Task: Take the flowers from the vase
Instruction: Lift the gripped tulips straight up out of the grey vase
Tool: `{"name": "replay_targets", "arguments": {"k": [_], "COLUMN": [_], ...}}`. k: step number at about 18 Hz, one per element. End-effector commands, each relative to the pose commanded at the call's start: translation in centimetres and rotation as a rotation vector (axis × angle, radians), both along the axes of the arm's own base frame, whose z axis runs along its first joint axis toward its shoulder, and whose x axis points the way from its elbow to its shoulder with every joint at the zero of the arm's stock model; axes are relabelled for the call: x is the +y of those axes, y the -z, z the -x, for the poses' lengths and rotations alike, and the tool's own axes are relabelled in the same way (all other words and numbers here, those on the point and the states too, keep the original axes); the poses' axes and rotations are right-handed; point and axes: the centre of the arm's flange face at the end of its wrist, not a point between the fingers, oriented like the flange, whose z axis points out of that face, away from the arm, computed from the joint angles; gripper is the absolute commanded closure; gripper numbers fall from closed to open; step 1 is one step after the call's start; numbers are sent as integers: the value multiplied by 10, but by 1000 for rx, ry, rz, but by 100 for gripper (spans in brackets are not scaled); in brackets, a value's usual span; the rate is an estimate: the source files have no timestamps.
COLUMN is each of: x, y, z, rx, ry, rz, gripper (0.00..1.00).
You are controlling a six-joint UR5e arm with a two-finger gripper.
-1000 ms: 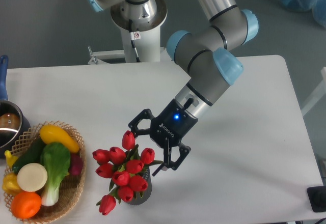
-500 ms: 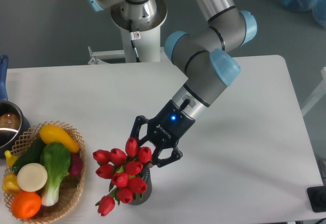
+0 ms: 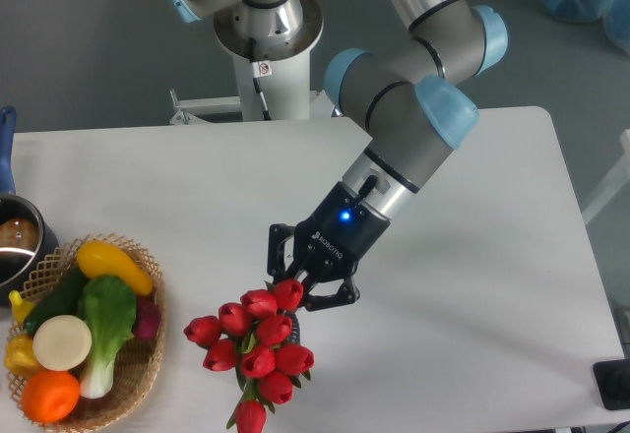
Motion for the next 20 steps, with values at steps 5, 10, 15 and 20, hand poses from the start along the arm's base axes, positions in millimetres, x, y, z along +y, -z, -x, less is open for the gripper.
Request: {"name": "replay_targets", "arguments": {"k": [5, 10, 15, 20], "x": [-7, -11, -20, -31], "y": [-29, -48, -74, -90], "z": [-10, -18, -25, -20], "rx": [-26, -43, -97, -108], "ry": [-31, -42, -32, -29], "rz": [-15, -32, -102, -153], "gripper": [100, 100, 100, 100]}}
